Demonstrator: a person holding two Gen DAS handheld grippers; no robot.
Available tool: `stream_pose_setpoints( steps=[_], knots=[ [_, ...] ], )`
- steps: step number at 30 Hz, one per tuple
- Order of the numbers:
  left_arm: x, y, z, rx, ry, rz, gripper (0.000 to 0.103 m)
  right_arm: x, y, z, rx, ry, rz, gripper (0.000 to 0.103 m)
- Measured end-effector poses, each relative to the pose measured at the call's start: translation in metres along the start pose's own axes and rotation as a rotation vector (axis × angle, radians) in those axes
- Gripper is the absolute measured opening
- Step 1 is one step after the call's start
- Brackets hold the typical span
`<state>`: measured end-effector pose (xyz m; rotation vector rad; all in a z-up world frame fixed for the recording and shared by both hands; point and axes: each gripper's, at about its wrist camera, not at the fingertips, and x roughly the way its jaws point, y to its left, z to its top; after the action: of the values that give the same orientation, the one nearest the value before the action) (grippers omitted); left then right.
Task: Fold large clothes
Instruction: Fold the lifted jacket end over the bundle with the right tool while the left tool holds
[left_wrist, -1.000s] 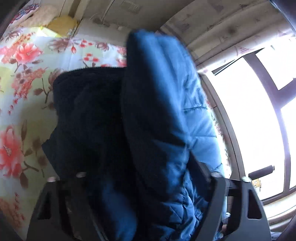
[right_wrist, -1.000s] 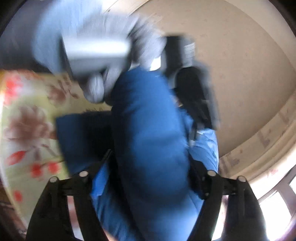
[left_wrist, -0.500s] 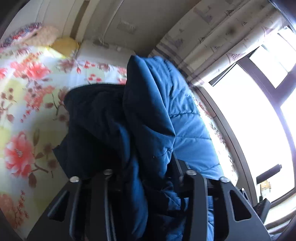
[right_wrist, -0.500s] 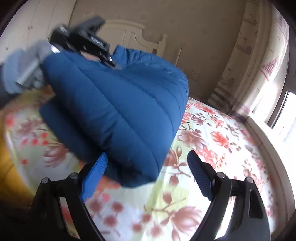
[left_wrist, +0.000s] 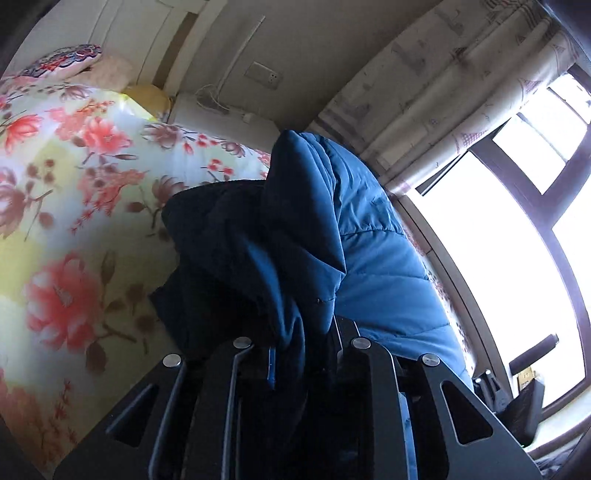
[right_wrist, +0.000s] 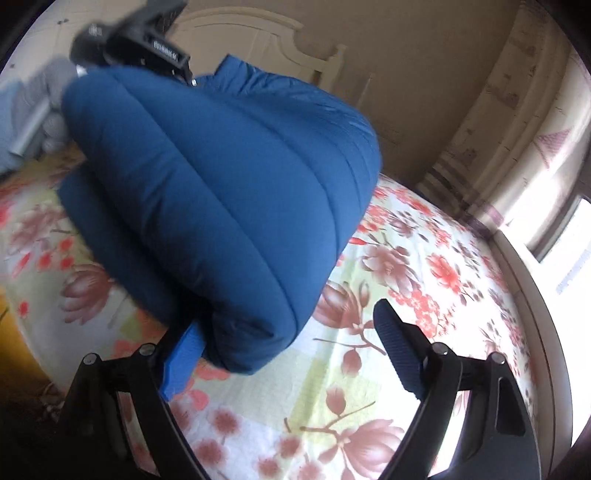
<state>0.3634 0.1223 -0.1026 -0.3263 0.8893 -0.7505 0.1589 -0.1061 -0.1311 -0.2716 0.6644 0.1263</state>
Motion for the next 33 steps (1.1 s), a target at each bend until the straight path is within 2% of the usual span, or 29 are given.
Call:
stream_pose_setpoints(
  steps=[2,5,9,11,13,15,16,17,18,19,21,23,25,27,29,31,32,33],
  knots=[
    [-0.005,-0.002,-0.006,-0.004,-0.012,-0.005,0.021,-0.026,-0.007,0.004,0.045,-0.097,0.135,0.083],
    [-0.012,-0.011,-0.017,-0.012,-0.035,0.006,0.021,-0.046,-0.009,0.026,0.088,-0.208,0.239,0.083],
    [-0.014,-0.013,-0.02,0.011,-0.055,0.04,0.021,-0.035,0.014,0.081,0.029,-0.278,0.254,0.074],
    [-0.016,-0.013,-0.019,0.016,-0.051,0.043,0.023,-0.023,0.022,0.1,0.018,-0.276,0.273,0.074],
    [-0.019,-0.015,-0.019,0.034,-0.047,0.064,0.029,-0.002,0.047,0.111,-0.047,-0.234,0.276,0.074],
    [-0.031,-0.018,-0.018,0.076,-0.046,0.192,0.058,0.025,0.074,0.106,-0.156,-0.128,0.285,0.072],
    [-0.038,-0.019,-0.015,0.089,-0.056,0.265,0.067,0.033,0.085,0.097,-0.21,-0.124,0.253,0.072],
    [-0.05,-0.02,-0.011,0.093,-0.091,0.352,0.082,0.037,0.087,0.093,-0.223,-0.127,0.247,0.072],
    [-0.06,-0.022,-0.008,0.091,-0.128,0.4,0.085,0.041,0.087,0.089,-0.219,-0.126,0.251,0.072],
    [-0.073,-0.028,-0.001,0.094,-0.178,0.417,0.085,0.043,0.086,0.088,-0.213,-0.125,0.256,0.072],
    [-0.084,-0.047,0.012,0.122,-0.214,0.348,0.086,0.047,0.084,0.088,-0.218,-0.121,0.259,0.072],
    [-0.077,-0.08,0.025,0.194,-0.233,0.283,0.088,0.049,0.086,0.088,-0.234,-0.121,0.251,0.072],
    [-0.056,-0.104,0.033,0.255,-0.217,0.265,0.088,0.049,0.087,0.087,-0.242,-0.125,0.242,0.072],
    [-0.023,-0.116,0.041,0.292,-0.166,0.261,0.088,0.048,0.087,0.087,-0.24,-0.128,0.241,0.072],
    [0.011,-0.109,0.046,0.272,-0.105,0.274,0.088,0.044,0.091,0.085,-0.239,-0.132,0.241,0.072],
    [0.05,-0.076,0.046,0.188,-0.035,0.331,0.088,0.043,0.089,0.083,-0.235,-0.142,0.244,0.072],
    [0.061,-0.057,0.042,0.148,-0.022,0.332,0.089,0.045,0.091,0.082,-0.237,-0.146,0.246,0.072],
    [0.062,-0.044,0.039,0.113,-0.037,0.295,0.093,0.044,0.092,0.081,-0.246,-0.151,0.249,0.072]
  ],
)
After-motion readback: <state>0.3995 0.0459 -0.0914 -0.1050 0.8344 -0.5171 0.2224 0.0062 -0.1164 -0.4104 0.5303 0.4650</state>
